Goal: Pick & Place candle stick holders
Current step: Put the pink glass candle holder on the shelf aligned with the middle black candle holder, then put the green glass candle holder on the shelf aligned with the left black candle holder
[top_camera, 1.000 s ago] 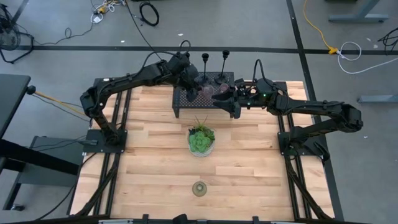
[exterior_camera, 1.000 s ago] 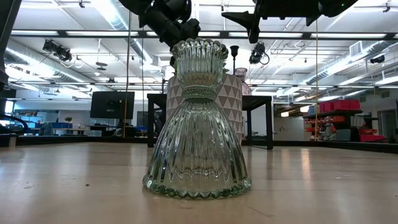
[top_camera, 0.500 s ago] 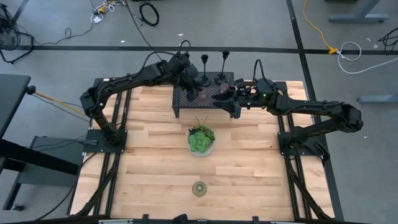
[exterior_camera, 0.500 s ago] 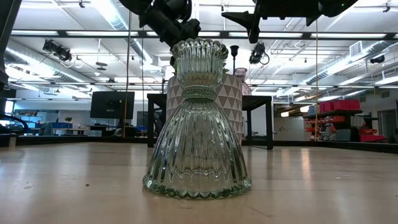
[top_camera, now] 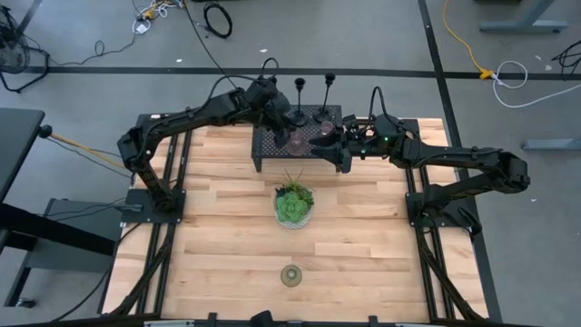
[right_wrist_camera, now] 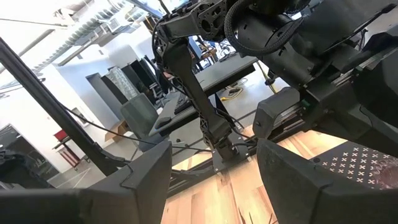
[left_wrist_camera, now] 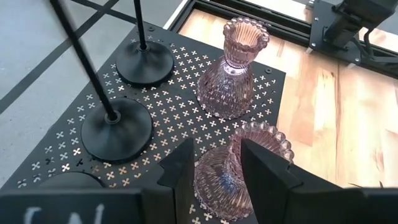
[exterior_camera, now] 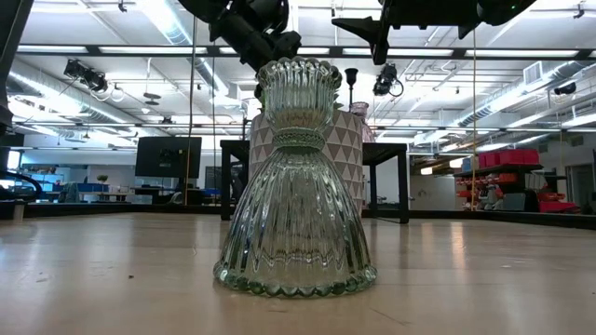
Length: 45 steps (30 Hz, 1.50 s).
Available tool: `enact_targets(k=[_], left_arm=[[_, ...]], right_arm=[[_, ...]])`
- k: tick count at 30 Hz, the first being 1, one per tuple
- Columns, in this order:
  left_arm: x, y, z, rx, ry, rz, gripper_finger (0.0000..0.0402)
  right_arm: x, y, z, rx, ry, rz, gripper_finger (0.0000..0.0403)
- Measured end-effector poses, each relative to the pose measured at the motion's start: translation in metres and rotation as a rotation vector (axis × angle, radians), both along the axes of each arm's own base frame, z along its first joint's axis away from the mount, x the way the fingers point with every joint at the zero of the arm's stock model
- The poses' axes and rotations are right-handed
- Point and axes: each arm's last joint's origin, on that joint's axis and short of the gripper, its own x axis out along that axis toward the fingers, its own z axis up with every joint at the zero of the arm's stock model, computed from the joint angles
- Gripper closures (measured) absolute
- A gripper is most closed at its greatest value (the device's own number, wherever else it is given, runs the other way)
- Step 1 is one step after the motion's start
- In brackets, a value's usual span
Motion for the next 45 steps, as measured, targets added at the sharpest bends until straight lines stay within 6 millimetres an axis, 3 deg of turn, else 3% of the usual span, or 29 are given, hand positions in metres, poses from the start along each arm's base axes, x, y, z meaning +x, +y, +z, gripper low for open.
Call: enact_targets(k=[8, 18, 27, 45], left_arm=[[-0.009, -0.004, 0.013, 0.031, -0.015, -0.015, 0.0268], [-0.036, -0.034, 0.040, 0.001, 0.016, -0.058, 0.0269], [-0.034, -0.073, 0.037, -0.168, 0.066, -0.224, 0.0269], [-0.019, -0.177, 0.033, -0.208, 0.157, -0.454, 0.0269]], right_arm=[[0.000, 0.000, 0.000, 0.000, 0.000, 0.000, 0.0167], [0.000, 0.000, 0.000, 0.000, -0.001, 0.000, 0.0167], [0.000, 0.000, 0.000, 0.000, -0.001, 0.000, 0.0167], [0.000, 0.000, 0.000, 0.000, 0.000, 0.000, 0.0167]])
